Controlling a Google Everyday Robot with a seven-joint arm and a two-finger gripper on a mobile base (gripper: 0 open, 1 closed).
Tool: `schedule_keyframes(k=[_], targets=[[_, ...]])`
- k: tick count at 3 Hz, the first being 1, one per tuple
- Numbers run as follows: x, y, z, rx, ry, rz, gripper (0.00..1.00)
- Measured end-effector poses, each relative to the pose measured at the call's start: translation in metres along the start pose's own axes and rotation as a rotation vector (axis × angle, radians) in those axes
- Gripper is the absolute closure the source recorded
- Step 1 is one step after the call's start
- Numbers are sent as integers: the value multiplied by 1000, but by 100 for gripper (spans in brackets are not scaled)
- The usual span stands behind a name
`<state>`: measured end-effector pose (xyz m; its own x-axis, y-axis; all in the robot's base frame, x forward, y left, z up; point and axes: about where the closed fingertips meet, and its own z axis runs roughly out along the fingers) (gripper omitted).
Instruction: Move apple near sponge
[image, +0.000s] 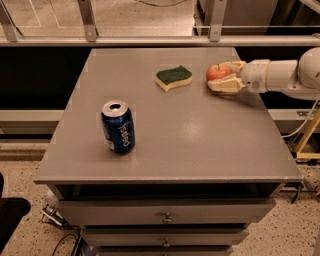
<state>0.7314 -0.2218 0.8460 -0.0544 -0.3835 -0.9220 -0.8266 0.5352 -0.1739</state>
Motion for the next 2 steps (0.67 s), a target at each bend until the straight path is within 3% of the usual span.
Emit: schedule_keyframes(k=[1,2], targets=[[1,0,1,1,-3,3,100],[1,2,5,-5,-4,4,81]])
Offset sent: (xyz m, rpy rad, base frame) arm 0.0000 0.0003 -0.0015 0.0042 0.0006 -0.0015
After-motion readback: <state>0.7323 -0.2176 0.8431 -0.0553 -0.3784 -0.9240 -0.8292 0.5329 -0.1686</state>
